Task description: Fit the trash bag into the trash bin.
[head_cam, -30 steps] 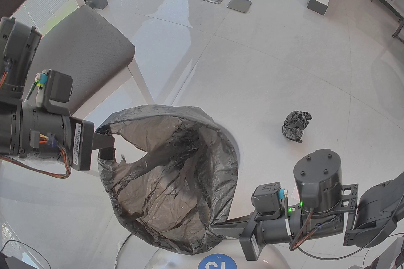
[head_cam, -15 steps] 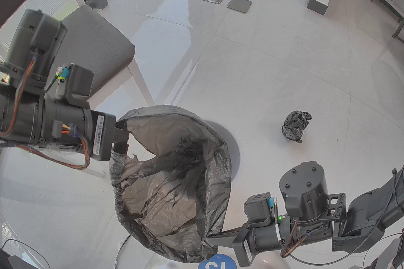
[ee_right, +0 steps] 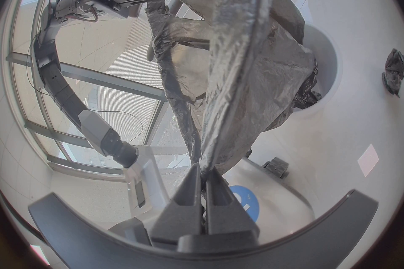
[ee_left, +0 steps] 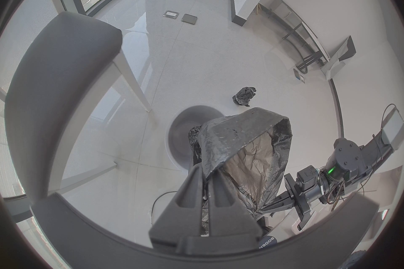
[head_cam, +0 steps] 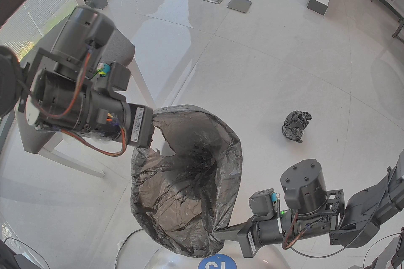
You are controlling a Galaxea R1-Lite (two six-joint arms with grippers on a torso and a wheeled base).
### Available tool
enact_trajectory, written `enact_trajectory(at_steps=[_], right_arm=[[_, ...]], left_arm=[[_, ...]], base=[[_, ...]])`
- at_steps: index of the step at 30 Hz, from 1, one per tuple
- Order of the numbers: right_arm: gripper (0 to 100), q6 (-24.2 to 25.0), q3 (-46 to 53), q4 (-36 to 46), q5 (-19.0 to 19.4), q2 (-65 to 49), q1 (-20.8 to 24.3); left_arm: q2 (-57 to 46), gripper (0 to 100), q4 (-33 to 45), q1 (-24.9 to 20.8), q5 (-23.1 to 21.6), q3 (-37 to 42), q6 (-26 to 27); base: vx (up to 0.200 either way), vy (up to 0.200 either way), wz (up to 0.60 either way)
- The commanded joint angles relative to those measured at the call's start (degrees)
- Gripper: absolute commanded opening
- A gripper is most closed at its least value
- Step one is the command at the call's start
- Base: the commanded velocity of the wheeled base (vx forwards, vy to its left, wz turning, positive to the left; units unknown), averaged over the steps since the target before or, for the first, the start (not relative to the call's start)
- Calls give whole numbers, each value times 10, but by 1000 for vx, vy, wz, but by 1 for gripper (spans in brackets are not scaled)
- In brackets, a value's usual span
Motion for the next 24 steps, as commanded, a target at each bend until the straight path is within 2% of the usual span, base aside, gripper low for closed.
enact_trajectory(at_steps=[1, 5, 13, 19, 24], right_arm=[[0, -36, 0, -16, -1, 22, -53], [0, -86, -3, -17, 0, 34, -108], [0, -96, -22, -24, -1, 61, -157], [0, -104, -43, -43, -1, 87, -179], [0, -138, -46, -42, 2, 98, -219]], left_arm=[[85, 0, -8, 16, 1, -51, 0], [133, 0, -11, 42, 0, -96, 1], [167, 0, -16, 99, -2, -116, 18], [177, 0, -24, 101, -3, -117, 16], [180, 0, -29, 101, -3, -110, 15]], base=[[0, 0, 0], [0, 0, 0], [0, 0, 0], [0, 0, 0], [0, 0, 0]])
